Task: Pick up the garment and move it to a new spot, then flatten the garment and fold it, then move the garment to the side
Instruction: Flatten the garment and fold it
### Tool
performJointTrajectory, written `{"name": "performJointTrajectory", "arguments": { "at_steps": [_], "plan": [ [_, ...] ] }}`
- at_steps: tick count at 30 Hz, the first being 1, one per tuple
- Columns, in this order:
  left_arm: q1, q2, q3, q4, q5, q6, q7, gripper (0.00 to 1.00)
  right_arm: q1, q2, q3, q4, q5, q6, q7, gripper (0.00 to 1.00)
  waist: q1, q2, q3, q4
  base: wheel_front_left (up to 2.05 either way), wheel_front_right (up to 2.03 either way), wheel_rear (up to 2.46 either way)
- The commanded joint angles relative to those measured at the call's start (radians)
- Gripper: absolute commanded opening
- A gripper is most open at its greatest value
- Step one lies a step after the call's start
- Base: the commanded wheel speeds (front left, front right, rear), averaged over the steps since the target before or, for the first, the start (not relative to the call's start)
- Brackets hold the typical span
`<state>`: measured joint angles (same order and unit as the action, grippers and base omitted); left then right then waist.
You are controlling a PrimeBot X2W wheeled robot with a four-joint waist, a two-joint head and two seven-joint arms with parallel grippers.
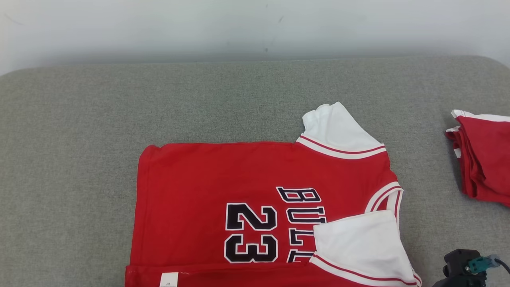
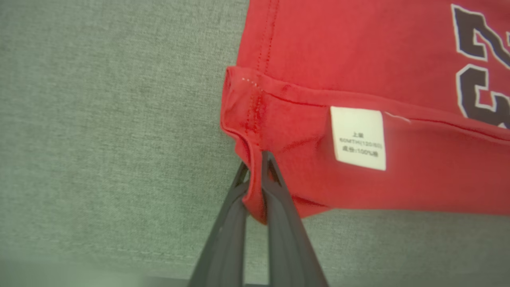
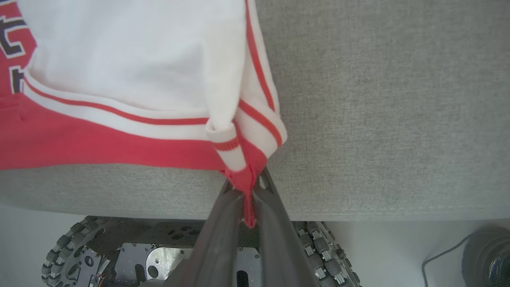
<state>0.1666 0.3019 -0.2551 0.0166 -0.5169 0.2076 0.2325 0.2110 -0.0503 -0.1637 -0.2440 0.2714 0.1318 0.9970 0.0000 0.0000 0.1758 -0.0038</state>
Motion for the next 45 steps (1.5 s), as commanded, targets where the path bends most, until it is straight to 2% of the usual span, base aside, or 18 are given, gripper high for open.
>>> {"name": "performJointTrajectory", "arguments": {
  "at_steps": [1,2,3,4,12,16,21,26,30,32,38,42,45],
  "plan": [
    [0.019,0.004,0.005,-0.001,-0.002,0.017,0.007,0.00,0.001,-0.001,-0.009,-0.005,0.004,-0.003,-0.013,1.00,0.0000,0.0000,0.001,-0.002,0.00,0.00,0.00],
    [0.019,0.004,0.005,-0.001,-0.002,0.017,0.007,0.00,0.001,-0.001,-0.009,-0.005,0.004,-0.003,-0.013,1.00,0.0000,0.0000,0.001,-0.002,0.00,0.00,0.00],
    [0.016,0.006,0.008,-0.005,0.009,0.023,-0.002,0.31,-0.001,0.000,-0.007,-0.004,0.002,-0.003,-0.010,1.00,0.0000,0.0000,0.002,-0.002,0.00,0.00,0.00],
    [0.012,0.004,0.014,-0.007,0.011,0.031,-0.006,1.00,-0.005,0.000,-0.006,-0.006,0.001,-0.003,-0.009,1.00,0.0000,0.0000,0.003,-0.003,0.00,0.00,0.00],
    [0.015,0.026,0.057,-0.061,0.004,0.067,-0.011,1.00,-0.043,0.000,-0.053,-0.066,-0.019,-0.003,-0.061,1.00,0.0000,0.0000,0.004,-0.002,0.00,0.00,0.00],
    [-0.001,0.043,0.094,-0.109,0.010,0.083,-0.040,1.00,-0.076,0.000,-0.072,-0.104,-0.037,-0.003,-0.141,1.00,0.0000,0.0000,-0.001,-0.001,0.00,0.00,0.00],
    [-0.085,0.051,0.098,-0.131,0.032,0.072,-0.079,1.00,-0.141,0.000,-0.051,-0.097,-0.053,-0.003,-0.279,1.00,0.0000,0.0000,-0.004,0.001,0.00,0.00,0.00],
    [-0.223,0.031,0.066,-0.063,0.039,0.032,-0.103,1.00,-0.231,0.000,0.013,-0.047,-0.081,-0.003,-0.419,1.00,0.0000,0.0000,0.013,-0.007,0.00,0.00,0.00],
    [-0.383,0.029,0.042,0.051,0.036,-0.012,-0.078,1.00,-0.315,0.000,0.080,0.005,-0.105,-0.003,-0.481,1.00,0.0000,0.0000,0.054,-0.017,0.00,0.00,0.00],
    [-0.480,0.033,0.028,0.118,0.046,-0.030,-0.060,1.00,-0.349,0.000,0.113,0.023,-0.114,-0.003,-0.489,1.00,0.0000,0.0000,0.081,-0.020,0.00,0.00,0.00],
    [-0.723,0.092,-0.042,0.314,0.112,-0.093,0.067,1.00,-0.418,-0.020,0.183,0.060,-0.122,-0.003,-0.496,1.00,0.0000,0.0000,0.153,-0.061,0.00,0.00,0.00],
    [-0.818,0.122,-0.075,0.384,0.139,-0.126,0.139,1.00,-0.435,-0.023,0.193,0.080,-0.119,-0.003,-0.499,1.00,0.0000,0.0000,0.178,-0.083,0.00,0.00,0.00],
    [-0.857,0.133,-0.082,0.419,0.129,-0.131,0.200,1.00,-0.431,-0.024,0.194,0.089,-0.120,-0.003,-0.507,1.00,0.0000,0.0000,0.183,-0.100,0.00,0.00,0.00]
  ]
}}
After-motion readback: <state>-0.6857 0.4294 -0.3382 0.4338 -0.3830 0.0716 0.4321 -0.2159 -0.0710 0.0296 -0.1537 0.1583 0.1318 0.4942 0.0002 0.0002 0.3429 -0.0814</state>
